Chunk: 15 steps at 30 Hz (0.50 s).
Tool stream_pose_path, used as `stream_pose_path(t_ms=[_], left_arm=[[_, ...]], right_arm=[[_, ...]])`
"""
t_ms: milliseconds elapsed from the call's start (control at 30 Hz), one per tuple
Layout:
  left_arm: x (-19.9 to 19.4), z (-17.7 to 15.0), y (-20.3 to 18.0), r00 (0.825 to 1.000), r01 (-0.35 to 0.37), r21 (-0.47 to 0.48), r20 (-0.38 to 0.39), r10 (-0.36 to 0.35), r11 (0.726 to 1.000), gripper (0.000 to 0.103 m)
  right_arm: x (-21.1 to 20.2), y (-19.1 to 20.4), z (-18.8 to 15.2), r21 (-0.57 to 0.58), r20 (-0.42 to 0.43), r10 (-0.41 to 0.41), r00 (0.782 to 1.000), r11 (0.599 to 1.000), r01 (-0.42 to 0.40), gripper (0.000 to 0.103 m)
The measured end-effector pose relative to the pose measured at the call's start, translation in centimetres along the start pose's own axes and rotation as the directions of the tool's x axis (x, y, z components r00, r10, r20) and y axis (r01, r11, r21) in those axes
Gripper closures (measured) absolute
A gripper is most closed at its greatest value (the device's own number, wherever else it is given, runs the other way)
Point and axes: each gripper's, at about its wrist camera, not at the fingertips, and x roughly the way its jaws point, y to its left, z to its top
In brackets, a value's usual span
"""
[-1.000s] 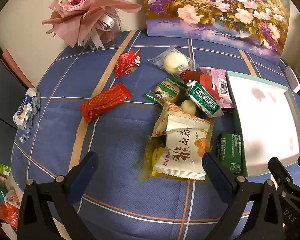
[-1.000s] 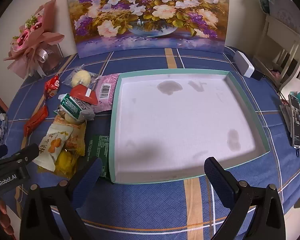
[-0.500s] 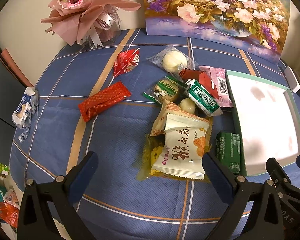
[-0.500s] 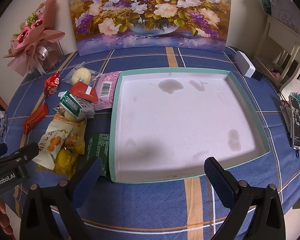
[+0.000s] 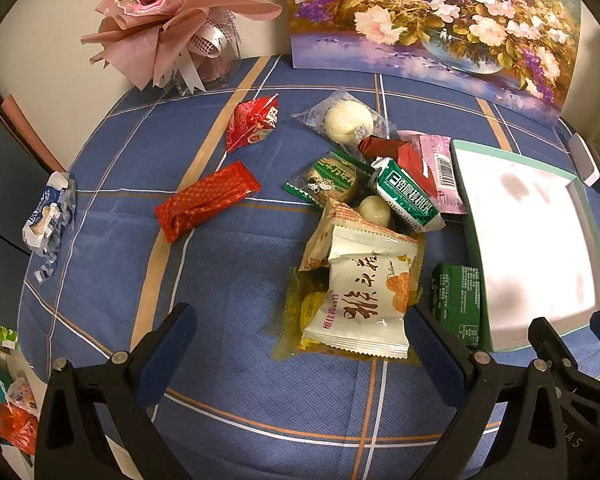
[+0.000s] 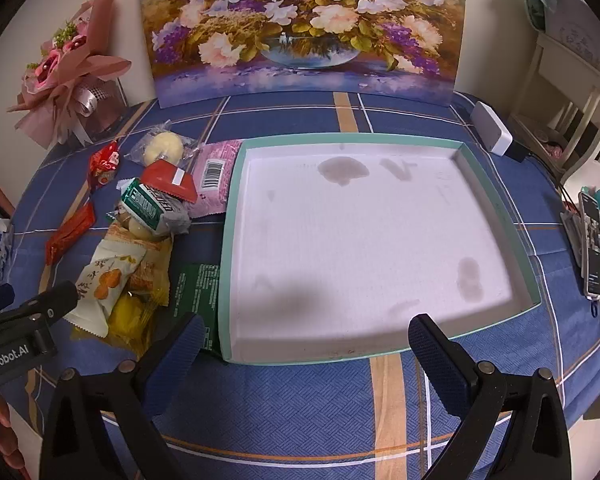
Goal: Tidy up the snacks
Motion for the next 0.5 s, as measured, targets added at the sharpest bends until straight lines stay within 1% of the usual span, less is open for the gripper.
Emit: stream_pose_path(t_ms=[500], left_arm=[[0.07,-0.07,0.03,1.0,0.004,-0.006,-0.002,-0.004,1.0,0.0]], right_arm=[[-0.02,0.13,0.02,-0.005,-0.003,-0.002,1.0,1.0,0.002,0.0]])
